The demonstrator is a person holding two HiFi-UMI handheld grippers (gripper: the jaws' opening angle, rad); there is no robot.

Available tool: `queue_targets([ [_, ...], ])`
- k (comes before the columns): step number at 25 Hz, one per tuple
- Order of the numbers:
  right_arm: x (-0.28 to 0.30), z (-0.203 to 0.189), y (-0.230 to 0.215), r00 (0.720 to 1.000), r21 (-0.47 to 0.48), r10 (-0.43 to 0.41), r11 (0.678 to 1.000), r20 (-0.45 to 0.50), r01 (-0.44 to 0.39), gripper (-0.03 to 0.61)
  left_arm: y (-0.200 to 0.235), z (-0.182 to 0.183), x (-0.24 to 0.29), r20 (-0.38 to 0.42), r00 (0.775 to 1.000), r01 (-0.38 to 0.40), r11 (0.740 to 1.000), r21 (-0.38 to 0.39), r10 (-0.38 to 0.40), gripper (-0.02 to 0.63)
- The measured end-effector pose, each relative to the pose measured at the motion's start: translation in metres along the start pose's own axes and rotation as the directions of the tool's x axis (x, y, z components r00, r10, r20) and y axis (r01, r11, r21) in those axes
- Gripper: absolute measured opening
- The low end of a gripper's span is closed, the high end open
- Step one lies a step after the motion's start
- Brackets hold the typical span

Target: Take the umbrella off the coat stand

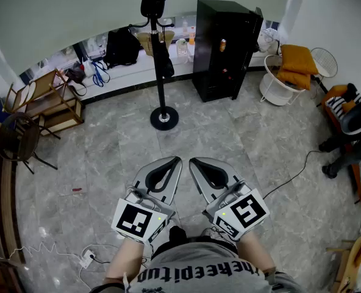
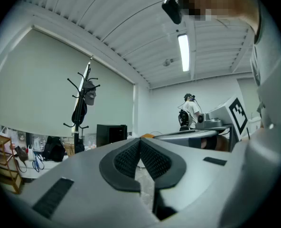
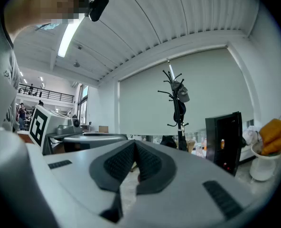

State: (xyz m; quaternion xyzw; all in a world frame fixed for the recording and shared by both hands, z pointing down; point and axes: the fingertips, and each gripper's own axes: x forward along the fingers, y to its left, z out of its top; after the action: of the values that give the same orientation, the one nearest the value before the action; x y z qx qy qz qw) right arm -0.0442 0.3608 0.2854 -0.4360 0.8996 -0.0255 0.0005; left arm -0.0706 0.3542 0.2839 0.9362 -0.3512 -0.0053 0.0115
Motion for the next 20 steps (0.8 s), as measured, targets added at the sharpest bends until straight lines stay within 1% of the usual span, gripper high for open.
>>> queue_targets([
  [3, 0.007, 0.002, -0.003, 1.000, 0.001, -0.010, 1.000, 0.003, 0.010, 0.009, 0.011, 0.002, 0.001, 0.018, 1.000, -0.007, 1.000, 0.008, 0.007, 0.015],
  [12, 0.027, 0.002, -0.008, 0.999, 0.000, -0.048, 0.999, 0.012, 0.048, 0.009, 0.041, -0.001, 0.002, 0.017, 0.999, -0.037, 0.999, 0.019, 0.037, 0.015],
  [15, 0.035, 0.002, -0.011, 0.997, -0.001, -0.069, 0.998, 0.018, 0.069, 0.009, 0.056, -0.003, -0.001, 0.019, 0.998, -0.052, 0.998, 0.017, 0.052, 0.015],
  [20, 0.043, 0.005, -0.014, 0.992, 0.007, -0.115, 0.993, 0.055, 0.115, 0.011, 0.073, -0.004, -0.004, 0.020, 0.998, -0.067, 0.997, 0.034, 0.067, 0.015],
])
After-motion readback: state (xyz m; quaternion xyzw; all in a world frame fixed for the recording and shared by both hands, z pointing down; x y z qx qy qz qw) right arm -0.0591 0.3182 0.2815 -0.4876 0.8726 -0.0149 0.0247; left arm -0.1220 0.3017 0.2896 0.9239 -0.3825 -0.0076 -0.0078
